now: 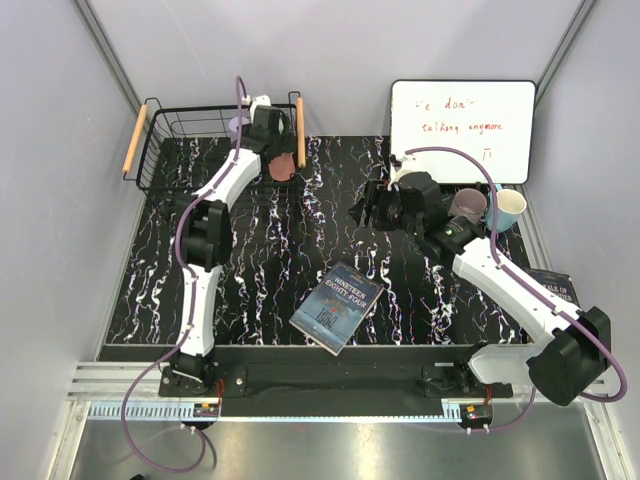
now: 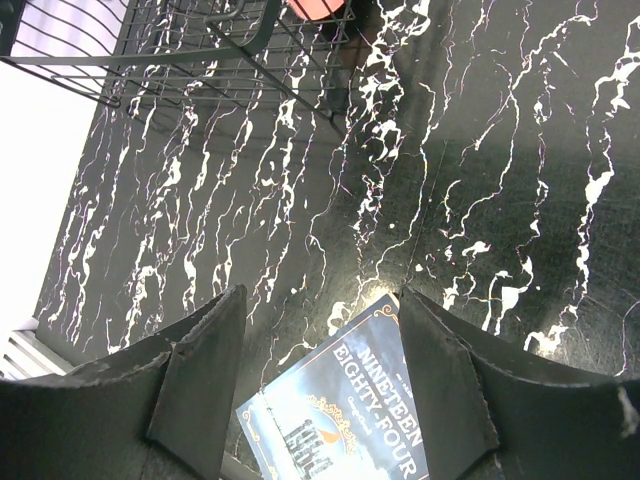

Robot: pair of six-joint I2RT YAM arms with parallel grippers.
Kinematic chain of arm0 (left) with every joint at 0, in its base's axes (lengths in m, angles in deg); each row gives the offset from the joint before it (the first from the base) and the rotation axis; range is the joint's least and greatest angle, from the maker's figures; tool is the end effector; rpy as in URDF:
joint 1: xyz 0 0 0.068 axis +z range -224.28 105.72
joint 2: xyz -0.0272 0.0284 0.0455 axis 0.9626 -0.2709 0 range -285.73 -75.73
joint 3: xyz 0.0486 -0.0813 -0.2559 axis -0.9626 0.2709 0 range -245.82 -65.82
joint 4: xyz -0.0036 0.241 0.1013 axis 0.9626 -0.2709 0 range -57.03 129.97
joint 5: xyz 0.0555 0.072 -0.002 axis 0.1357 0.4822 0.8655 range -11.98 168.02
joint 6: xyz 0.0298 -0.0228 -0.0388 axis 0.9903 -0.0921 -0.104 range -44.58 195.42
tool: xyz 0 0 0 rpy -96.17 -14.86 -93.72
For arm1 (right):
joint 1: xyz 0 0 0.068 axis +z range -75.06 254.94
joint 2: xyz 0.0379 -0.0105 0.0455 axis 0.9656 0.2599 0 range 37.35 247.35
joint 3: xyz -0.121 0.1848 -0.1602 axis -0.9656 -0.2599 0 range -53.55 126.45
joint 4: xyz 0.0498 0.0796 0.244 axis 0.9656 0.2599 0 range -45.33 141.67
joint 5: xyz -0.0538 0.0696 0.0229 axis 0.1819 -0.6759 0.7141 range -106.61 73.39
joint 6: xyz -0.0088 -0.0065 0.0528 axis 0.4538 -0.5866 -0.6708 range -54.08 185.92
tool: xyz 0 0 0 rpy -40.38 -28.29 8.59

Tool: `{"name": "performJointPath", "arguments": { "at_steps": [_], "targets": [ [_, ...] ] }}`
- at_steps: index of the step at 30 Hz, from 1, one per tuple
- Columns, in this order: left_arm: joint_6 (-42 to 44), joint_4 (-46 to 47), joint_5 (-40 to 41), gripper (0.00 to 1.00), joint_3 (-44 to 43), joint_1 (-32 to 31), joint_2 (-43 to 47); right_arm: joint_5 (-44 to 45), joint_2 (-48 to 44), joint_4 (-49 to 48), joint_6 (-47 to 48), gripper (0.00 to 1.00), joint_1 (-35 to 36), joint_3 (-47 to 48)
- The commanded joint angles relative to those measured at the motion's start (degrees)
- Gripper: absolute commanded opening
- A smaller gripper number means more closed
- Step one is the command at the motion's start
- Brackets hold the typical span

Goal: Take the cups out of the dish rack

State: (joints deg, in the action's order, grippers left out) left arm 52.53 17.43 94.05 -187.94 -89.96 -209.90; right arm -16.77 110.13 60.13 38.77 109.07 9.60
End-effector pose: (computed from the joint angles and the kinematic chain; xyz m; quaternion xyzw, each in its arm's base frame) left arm 0.5276 -0.1379 0.2490 -0.1198 0.8709 -0.0356 0.4753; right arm 0.2422 0.1643 0.3375 -0.0522 0.8422 0.2746 0.4611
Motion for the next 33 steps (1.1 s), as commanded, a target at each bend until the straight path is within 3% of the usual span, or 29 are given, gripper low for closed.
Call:
{"name": "performJointPath", "arguments": {
  "at_steps": [1, 5, 11, 14, 33],
  "targets": [
    [0.2, 8.0, 4.0, 0.99, 5.2, -0.1, 7.0, -0.5, -1.4, -2.6, -0.3, 0.70, 0.3, -0.7],
    [-0.5, 8.9, 9.4, 0.99, 5.4, 1.1, 9.0, -1.2, -1.6, -2.9, -0.7, 0.70, 0.3, -1.1],
    [-0.2, 18.8, 6.6, 0.99, 13.8, 2.1, 13.4, -1.2, -2.8, -2.9, -1.0, 0.70, 0.3, -2.0],
    [0.0, 15.9, 5.9, 0.99, 10.6, 2.1, 11.5, -1.1, -2.5, -3.0, -0.8, 0.70, 0.3, -1.9],
    [-2.1, 18.7, 10.4, 0.99, 5.3, 6.2, 7.3, -1.4, -0.6, -3.3, -1.3, 0.70, 0.2, -3.0]
  ]
}}
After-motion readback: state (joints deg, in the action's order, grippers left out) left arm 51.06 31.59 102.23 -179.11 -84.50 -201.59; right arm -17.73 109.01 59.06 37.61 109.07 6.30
